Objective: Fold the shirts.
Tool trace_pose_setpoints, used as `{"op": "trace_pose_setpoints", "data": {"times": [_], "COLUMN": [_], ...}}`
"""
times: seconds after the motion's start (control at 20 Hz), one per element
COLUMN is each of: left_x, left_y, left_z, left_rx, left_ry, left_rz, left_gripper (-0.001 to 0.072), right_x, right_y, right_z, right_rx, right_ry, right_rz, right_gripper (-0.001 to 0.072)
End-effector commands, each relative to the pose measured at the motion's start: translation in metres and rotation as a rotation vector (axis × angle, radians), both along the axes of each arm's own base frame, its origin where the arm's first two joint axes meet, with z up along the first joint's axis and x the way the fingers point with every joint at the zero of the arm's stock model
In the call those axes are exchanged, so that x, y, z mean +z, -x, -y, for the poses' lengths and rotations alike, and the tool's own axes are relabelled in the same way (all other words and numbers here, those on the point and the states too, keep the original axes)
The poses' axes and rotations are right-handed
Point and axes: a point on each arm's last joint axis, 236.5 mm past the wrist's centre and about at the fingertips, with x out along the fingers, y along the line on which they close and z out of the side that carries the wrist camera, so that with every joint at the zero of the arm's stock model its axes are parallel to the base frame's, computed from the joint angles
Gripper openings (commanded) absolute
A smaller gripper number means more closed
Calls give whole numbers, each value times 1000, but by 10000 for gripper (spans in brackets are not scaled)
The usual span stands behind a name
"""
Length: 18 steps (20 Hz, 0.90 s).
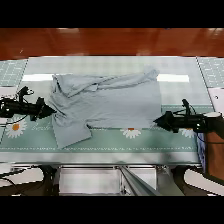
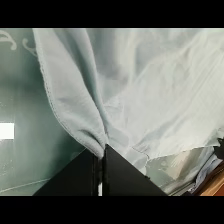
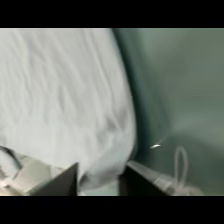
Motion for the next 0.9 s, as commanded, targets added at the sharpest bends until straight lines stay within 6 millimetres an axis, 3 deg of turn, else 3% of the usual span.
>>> {"op": "trace_pose_setpoints", "data": {"times": [0.0, 0.2, 0.3, 0.4, 0.45, 0.55, 0.65, 0.7, 0.75, 0.85], "left_x": [0, 16, 57, 142, 202, 326, 437, 482, 524, 582], "left_y": [-1, -9, -30, -65, -80, -90, -73, -56, -33, 16], "left_z": [0, -5, -9, -6, -2, 7, 13, 19, 28, 48], "left_rx": [0, -7, -5, 16, 31, 72, 98, 104, 107, 119], "left_ry": [-2, -26, -49, -53, -46, -51, -144, -200, -250, -312], "left_rz": [3, 57, 178, 437, 603, 920, 1205, 1323, 1436, 1602], "left_gripper": [27, 27, 27, 26, 27, 26, 26, 26, 26, 26], "right_x": [13, 64, 109, 181, 227, 344, 451, 502, 546, 609], "right_y": [-34, -67, -91, -122, -136, -150, -138, -122, -102, -56], "right_z": [-20, -43, -44, -37, -33, -31, -27, -22, -16, 6], "right_rx": [26, 153, 191, 204, 203, 193, 181, 154, 122, 25], "right_ry": [14, -9, 6, 62, 98, 169, 272, 341, 417, 599], "right_rz": [67, 188, 284, 459, 571, 845, 1085, 1192, 1280, 1400], "right_gripper": [36, 31, 31, 31, 31, 31, 31, 31, 31, 31]}}
